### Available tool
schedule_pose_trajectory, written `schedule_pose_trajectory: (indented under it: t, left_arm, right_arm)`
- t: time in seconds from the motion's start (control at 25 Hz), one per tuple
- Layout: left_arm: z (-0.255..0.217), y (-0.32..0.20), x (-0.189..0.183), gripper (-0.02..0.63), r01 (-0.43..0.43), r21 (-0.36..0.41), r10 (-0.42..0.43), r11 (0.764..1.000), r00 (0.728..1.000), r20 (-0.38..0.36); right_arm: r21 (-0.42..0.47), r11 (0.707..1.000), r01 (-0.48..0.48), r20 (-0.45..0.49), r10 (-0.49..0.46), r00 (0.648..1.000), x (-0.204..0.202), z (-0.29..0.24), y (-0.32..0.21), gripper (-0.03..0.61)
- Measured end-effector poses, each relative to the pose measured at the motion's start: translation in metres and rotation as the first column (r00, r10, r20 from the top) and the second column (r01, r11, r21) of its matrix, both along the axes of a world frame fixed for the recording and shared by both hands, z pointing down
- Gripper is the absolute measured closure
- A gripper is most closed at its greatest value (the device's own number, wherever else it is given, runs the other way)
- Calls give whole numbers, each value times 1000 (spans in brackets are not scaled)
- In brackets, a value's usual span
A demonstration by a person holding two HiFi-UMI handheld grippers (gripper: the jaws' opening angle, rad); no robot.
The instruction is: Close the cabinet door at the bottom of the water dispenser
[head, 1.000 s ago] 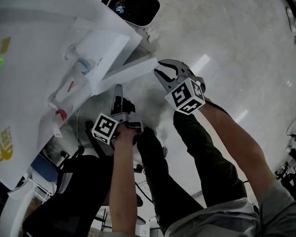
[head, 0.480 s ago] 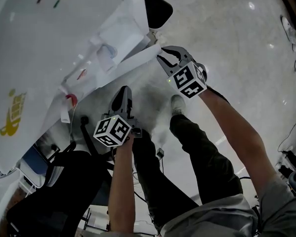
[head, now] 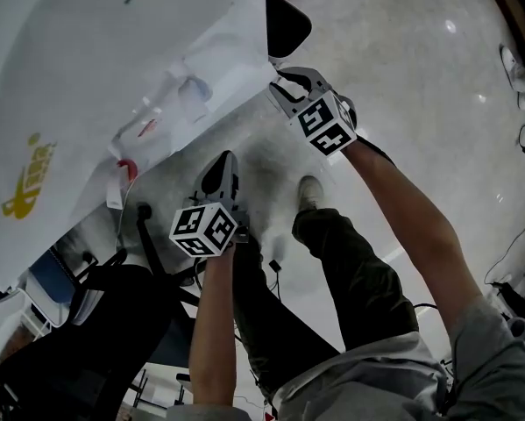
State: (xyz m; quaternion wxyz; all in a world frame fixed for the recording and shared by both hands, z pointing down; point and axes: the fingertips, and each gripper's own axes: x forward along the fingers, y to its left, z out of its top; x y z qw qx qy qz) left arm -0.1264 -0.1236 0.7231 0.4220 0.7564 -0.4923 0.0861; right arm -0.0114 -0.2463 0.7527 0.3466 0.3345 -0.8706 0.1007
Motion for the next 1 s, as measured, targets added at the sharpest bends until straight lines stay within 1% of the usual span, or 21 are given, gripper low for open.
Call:
schedule_pose_trajectory:
  t: [0.2,0.32,0.52,0.64,0.76,0.84,1.0]
  left_arm:
    - [0,4,-3,606,14,-3,-14,1000,1000,4]
    - [1,9,-4,606,17,-9,-17,1000,1000,6]
    - [2,14,-9,606,38,-25,-38,999,999,4]
    - [-4,14,-7,606,34,-23,-33,999,999,11]
    - [-17,13,-5,606,24,-15,-23,1000,999,25]
    - [-28,16,-3,606,16,-13,-15,1000,999,35]
    - [-54,18,2,606,-6,-1,6,1000,999,45]
  right_arm:
    - [13,1000,-28,23,28,999,-8,0,-19,485]
    - [-4,998,-62,47,62,997,-12,1,-28,489]
    - [-4,998,-59,55,59,997,-12,2,-30,491]
    - [-6,998,-63,37,63,997,-10,0,-29,491]
    - [-18,998,-57,34,57,998,-11,-8,-19,489]
    - [-33,998,-53,51,55,997,-11,-17,-5,491]
    - [-85,991,-105,112,114,987,-3,-40,23,518]
